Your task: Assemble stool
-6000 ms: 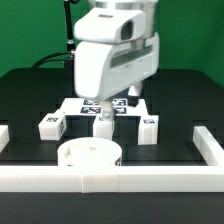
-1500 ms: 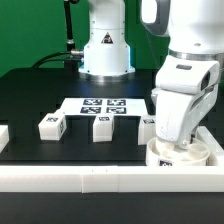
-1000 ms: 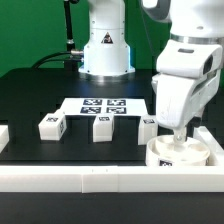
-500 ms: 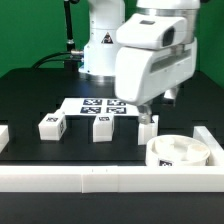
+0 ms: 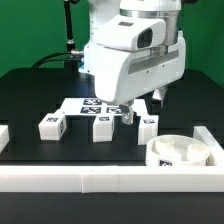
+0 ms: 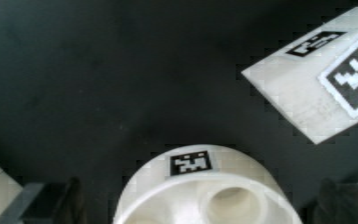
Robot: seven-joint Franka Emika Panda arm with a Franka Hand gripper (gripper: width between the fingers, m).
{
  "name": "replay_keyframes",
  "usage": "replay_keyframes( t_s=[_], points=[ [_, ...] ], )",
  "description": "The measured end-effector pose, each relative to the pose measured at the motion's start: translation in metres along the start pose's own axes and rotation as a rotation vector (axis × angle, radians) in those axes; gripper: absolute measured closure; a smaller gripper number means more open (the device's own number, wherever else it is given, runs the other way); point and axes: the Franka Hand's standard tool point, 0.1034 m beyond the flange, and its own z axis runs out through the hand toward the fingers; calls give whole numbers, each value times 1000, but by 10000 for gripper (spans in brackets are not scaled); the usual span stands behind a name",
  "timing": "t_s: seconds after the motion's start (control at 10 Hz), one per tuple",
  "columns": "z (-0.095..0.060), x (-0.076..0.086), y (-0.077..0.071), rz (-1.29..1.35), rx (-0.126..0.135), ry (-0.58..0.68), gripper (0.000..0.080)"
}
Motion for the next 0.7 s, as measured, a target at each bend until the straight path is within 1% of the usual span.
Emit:
replay_keyframes(
  t_s=[0.2,0.3,0.5,0.6,0.7],
  points=[
    [2,0,-2,236,13,5,151],
    [7,-3,-2,360,26,9,151],
    [14,-4,-6,572,33,22,151],
    [17,-4,-8,660,39,29,151],
    [18,-4,-10,722,52,29,151]
  ],
)
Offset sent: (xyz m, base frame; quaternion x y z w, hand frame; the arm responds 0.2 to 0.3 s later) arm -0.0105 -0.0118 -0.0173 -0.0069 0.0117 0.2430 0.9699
